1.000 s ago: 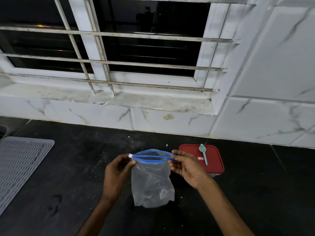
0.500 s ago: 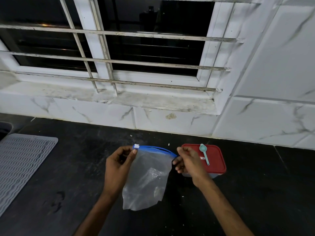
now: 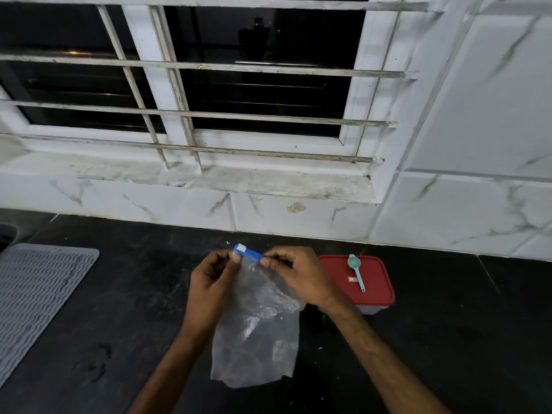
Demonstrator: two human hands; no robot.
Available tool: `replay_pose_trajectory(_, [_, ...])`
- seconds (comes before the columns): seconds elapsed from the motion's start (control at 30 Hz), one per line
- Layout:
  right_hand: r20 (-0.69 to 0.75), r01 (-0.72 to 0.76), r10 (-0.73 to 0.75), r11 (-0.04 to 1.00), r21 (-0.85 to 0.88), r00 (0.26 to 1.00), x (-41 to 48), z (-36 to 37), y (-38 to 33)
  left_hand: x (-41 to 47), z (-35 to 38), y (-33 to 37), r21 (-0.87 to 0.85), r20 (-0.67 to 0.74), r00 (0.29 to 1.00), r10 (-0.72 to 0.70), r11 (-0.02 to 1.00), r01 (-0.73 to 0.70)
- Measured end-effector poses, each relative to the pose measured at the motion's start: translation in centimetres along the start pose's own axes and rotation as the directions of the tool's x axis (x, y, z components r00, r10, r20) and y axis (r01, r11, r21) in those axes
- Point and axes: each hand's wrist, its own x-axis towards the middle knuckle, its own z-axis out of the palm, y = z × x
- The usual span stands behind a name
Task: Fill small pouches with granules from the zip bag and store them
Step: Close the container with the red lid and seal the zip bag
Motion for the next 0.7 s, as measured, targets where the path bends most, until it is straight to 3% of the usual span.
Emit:
replay_pose_trajectory(0.17, [0.014,-0.036,0.036,0.999,0.023,0.999,0.2,-0.1,-0.7,0.1,-0.1,0.2,-0.012,-0.053,0.998,0.021,1.000,-0.021])
replay_pose_trajectory(0.37, [-0.048,0.017,-0.007,0.974,0.225,0.999,1.1,0.4,-2.5,0.1,0.7,0.8,0.078,0.014,0.996,0.089,0.993,-0.090])
replay_pose_trajectory(0.57, [-0.086,0.033,-0.017,0.982,0.186,0.996,2.0,0.6,-2.8,0.2,1.3,1.2,0.083,0.012,0.993,0.115,0.990,-0.116])
replay_pose_trajectory(0.7, [-0.079,0.017,-0.003,0.984,0.176,0.997,2.1,0.7,-2.8,0.4,1.2,0.8,0.189,0.018,0.986,0.163,0.968,-0.163])
